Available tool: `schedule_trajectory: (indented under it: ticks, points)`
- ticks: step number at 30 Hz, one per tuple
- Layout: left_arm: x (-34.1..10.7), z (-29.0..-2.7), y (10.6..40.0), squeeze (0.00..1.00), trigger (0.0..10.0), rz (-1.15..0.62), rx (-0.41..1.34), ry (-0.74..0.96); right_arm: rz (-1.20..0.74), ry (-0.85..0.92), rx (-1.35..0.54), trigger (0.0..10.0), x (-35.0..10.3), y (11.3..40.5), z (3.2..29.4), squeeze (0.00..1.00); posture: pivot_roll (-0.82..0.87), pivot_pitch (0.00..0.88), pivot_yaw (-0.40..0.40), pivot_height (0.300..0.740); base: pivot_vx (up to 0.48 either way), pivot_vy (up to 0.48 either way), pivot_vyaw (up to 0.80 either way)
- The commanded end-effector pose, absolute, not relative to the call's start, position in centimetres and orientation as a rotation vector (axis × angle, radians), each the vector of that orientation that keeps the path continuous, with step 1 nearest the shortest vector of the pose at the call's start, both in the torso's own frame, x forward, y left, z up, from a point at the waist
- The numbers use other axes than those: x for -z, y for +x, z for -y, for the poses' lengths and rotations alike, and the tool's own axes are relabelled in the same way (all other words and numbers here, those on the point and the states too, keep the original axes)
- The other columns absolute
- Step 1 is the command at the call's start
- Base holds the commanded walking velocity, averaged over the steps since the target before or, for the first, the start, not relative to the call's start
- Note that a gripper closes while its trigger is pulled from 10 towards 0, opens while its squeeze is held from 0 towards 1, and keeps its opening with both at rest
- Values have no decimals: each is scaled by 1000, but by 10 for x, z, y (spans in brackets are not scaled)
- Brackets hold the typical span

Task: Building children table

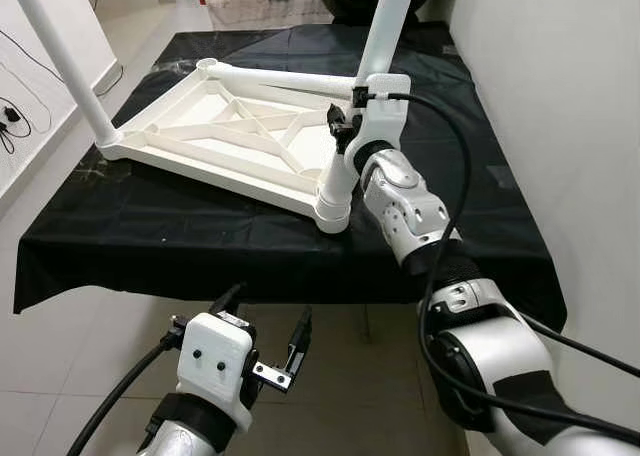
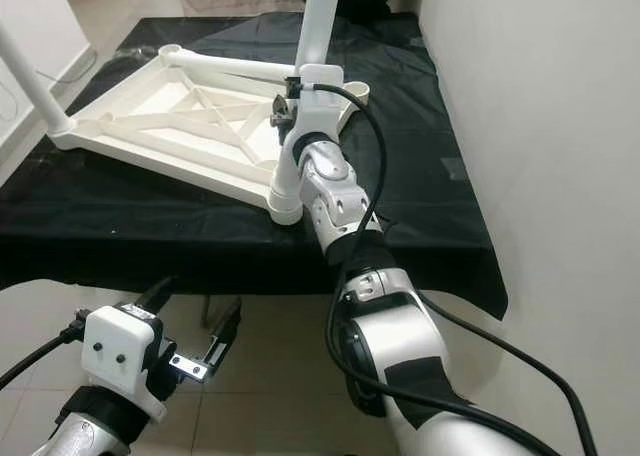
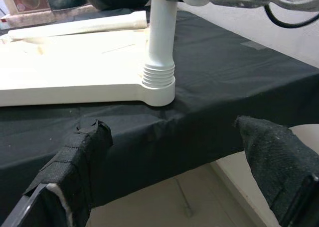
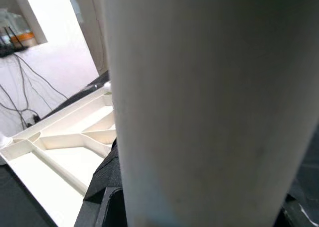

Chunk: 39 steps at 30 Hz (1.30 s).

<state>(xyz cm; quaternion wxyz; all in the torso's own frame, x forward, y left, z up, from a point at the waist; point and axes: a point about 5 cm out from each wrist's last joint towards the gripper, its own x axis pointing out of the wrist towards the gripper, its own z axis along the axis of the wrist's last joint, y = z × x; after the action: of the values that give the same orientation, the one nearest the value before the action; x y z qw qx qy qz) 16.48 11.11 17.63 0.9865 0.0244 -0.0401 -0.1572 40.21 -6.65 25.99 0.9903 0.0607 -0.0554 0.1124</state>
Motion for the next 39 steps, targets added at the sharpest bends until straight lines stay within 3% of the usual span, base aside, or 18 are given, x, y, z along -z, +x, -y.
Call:
schedule_trajectory:
  ticks: [1,7,18,27,31,39]
  points:
    - [-172,-111,164,0,10000,59,325,60,-115,90,-241,10000,-207,398,62,0,66,169,31,740,0,0,0]
    - [-172,-111,164,0,10000,61,326,62,-88,-31,-360,10000,-197,383,32,0,66,161,31,740,0,0,0]
    - [-172,-112,164,0,10000,64,321,61,-100,-108,-363,10000,-196,384,17,0,66,165,23,740,0,0,0]
    - [-172,-112,164,0,10000,65,319,63,-142,-84,-327,10000,-190,385,20,0,66,165,23,740,0,0,0]
    - [-172,-112,164,0,10000,64,318,63,-224,19,-191,10000,-179,388,33,0,68,173,18,740,0,0,0]
    - [-173,-114,164,0,10000,67,312,67,-152,45,54,10000,-183,392,51,0,68,173,18,740,0,0,0]
